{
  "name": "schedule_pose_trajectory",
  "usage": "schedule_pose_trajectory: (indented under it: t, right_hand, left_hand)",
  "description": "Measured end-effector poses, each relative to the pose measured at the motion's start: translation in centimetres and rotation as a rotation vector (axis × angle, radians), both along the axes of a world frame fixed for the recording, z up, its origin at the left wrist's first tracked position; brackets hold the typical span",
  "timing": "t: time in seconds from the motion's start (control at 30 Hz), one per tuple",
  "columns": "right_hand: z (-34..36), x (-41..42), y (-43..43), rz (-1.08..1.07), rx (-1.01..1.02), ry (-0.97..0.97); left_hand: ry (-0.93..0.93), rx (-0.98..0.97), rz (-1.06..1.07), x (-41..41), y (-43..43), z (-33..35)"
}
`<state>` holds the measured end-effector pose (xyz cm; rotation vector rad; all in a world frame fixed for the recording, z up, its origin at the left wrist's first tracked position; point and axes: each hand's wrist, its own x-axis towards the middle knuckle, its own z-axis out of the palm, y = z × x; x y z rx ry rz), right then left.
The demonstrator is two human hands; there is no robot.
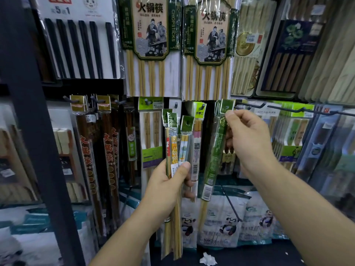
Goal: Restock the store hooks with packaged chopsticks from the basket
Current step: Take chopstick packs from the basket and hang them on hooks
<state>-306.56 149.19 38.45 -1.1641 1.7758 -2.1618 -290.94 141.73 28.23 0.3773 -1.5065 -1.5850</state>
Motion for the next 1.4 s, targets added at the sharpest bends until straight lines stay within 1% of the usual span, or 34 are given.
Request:
schedule_pose_trajectory:
  t: [0.37, 0.63, 0.77, 0.87, 0.93, 1.03, 1.1, 1.4]
  right_hand:
    - [0.5, -1.3, -0.8, -0.060, 0.041, -0.007]
    - [0.0, -2.0, -1.1, -0.122, 0.083, 0.064]
    - [-0.5, -1.9, -1.0, -0.156, 0.068, 0.064]
    - [-1.0, -1.4, -0.5, -0.176, 0.028, 0.105]
    - [-1.3, -0.3, -0.1, -0.110, 0.022, 0.154]
    - [-2.1, 1.6, 0.2, 0.046, 0.056, 0.254]
    - [-2.6, 2.3, 0.1, 0.100, 0.047, 0.271]
    - [-2.5, 2.2, -0.4, 0.136, -0.005, 0.092]
  left_hand:
    - [-0.003, 0.008, -0.015, 0.3, 0.2, 0.4]
    - [0.031, 0.032, -0.020, 0.2, 0.3, 0.5]
    - [0.024, 0.028, 0.011, 0.3, 0.2, 0.5]
    - [0.027, 0.030, 0.011, 0.3, 0.2, 0.5]
    - [0.024, 0.019, -0.004, 0.3, 0.3, 0.6]
    - [0.017, 0.000, -0.024, 0.2, 0.5, 0.7]
    - [0.026, -0.001, -0.035, 0.1, 0.6, 0.9]
    - [0.027, 0.032, -0.075, 0.1, 0.8, 0.8]
